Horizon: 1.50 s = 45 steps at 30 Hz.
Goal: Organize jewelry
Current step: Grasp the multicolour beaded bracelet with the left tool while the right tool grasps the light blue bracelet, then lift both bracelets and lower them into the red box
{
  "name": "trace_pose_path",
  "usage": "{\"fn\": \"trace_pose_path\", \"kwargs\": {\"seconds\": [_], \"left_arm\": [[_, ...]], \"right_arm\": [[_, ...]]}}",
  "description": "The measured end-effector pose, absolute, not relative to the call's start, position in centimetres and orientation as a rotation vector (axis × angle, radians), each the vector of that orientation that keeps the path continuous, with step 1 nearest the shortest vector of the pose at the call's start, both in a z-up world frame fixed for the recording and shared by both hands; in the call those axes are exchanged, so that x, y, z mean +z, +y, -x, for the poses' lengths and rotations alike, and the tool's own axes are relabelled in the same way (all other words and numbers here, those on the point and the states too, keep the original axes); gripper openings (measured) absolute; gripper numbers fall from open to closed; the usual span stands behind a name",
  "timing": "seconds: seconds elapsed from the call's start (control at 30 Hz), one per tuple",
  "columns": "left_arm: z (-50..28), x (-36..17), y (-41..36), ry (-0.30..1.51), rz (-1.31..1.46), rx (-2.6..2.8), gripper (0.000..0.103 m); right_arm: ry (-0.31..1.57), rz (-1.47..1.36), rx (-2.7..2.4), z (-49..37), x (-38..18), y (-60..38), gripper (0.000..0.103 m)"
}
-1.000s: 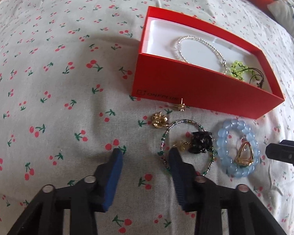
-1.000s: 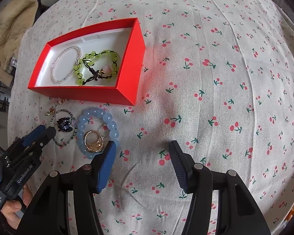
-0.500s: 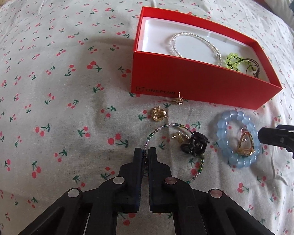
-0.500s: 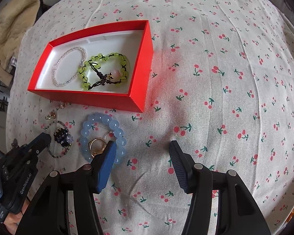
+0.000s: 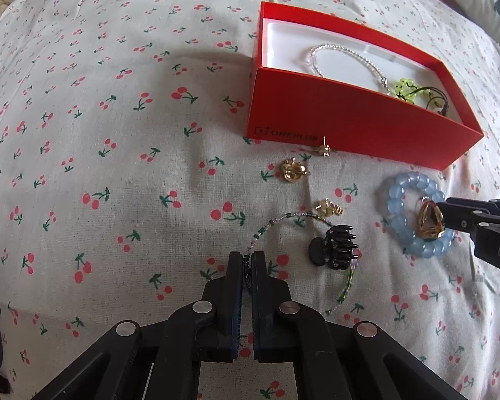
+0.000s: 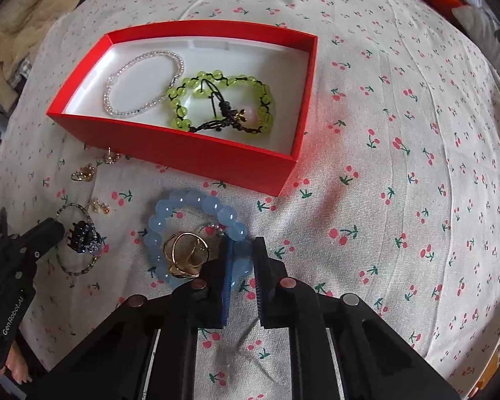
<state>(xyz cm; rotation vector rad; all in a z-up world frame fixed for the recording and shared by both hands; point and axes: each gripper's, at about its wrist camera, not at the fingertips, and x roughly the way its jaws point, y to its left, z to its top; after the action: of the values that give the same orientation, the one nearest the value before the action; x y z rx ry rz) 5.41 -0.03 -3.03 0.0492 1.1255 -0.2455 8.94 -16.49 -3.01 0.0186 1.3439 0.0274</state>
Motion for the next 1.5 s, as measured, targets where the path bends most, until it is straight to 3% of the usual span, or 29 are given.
{"fn": "trace_pose_path", "kwargs": {"seconds": [0.8,1.5], "left_arm": [[-3.3,2.1,-0.3,0.998,-0.012,-0.339,0.000],[-5.8,5.2,-0.2,0.918,0.108,-0.349,0.000]], "right_arm": [[1.200,-0.133,0.131,-3.4,3.6,-17.1,0.012],[1.050,-0.290,0.188,-4.8,9.8,-18.8,0.012]]}}
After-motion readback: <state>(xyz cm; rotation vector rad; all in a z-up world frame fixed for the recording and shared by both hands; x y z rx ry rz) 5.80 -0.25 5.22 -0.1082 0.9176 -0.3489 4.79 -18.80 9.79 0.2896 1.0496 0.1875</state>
